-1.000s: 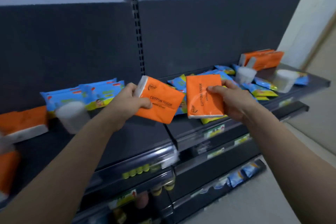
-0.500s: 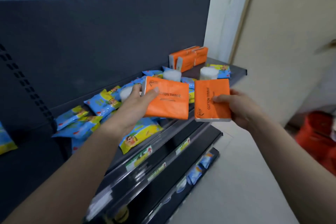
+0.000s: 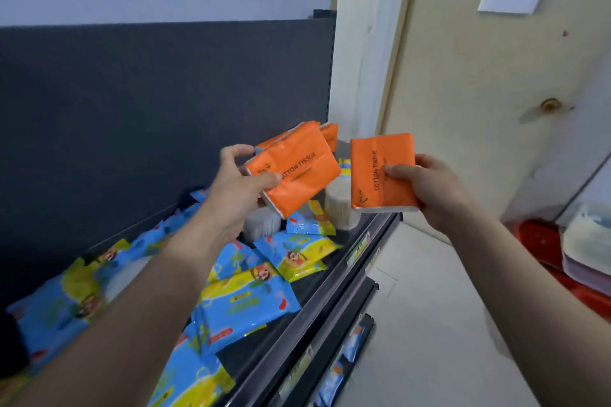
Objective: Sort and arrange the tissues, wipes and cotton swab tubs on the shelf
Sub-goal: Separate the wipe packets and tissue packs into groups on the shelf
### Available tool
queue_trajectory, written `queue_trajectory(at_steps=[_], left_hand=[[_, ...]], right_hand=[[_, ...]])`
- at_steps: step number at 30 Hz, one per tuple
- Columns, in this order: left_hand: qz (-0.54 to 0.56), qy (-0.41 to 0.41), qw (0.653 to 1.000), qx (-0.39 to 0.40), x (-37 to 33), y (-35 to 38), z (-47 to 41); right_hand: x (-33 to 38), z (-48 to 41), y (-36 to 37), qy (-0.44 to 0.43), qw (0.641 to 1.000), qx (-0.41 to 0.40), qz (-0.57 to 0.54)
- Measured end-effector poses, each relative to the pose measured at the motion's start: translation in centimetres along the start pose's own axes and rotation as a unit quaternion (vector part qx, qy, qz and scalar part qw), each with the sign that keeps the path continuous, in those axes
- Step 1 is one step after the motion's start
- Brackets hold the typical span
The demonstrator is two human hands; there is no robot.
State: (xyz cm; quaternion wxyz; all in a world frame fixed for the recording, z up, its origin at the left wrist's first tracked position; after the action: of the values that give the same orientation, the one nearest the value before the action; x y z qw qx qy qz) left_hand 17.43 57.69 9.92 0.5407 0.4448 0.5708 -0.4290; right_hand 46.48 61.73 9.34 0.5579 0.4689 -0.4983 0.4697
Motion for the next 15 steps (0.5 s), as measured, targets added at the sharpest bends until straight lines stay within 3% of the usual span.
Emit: queue_trajectory(at_steps=[7, 15], left_hand=[[-0.053, 0.005, 0.998, -0.024, 0.0, 1.6, -5.6], [-0.119, -0.018, 0.988, -0.092, 1.2, 5.2, -9.6]], right_hand=[[0.2, -8.4, 0.8, -0.009, 1.0, 0.019, -0.015], [0.1, -19.0, 3.0, 0.004, 0.991, 0.128, -0.033]])
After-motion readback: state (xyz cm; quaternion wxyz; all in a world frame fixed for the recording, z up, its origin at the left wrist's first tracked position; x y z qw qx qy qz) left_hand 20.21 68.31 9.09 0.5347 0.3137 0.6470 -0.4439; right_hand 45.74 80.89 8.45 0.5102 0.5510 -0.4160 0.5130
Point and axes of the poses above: each hand's wrist, its own z-axis away from the middle knuckle, its own y-axis out of the palm, x = y × z, the point moved 10 cm from there along -z, towards the middle knuckle, and after that the axes turned 5 degrees about -z, right-handed, at the moved point
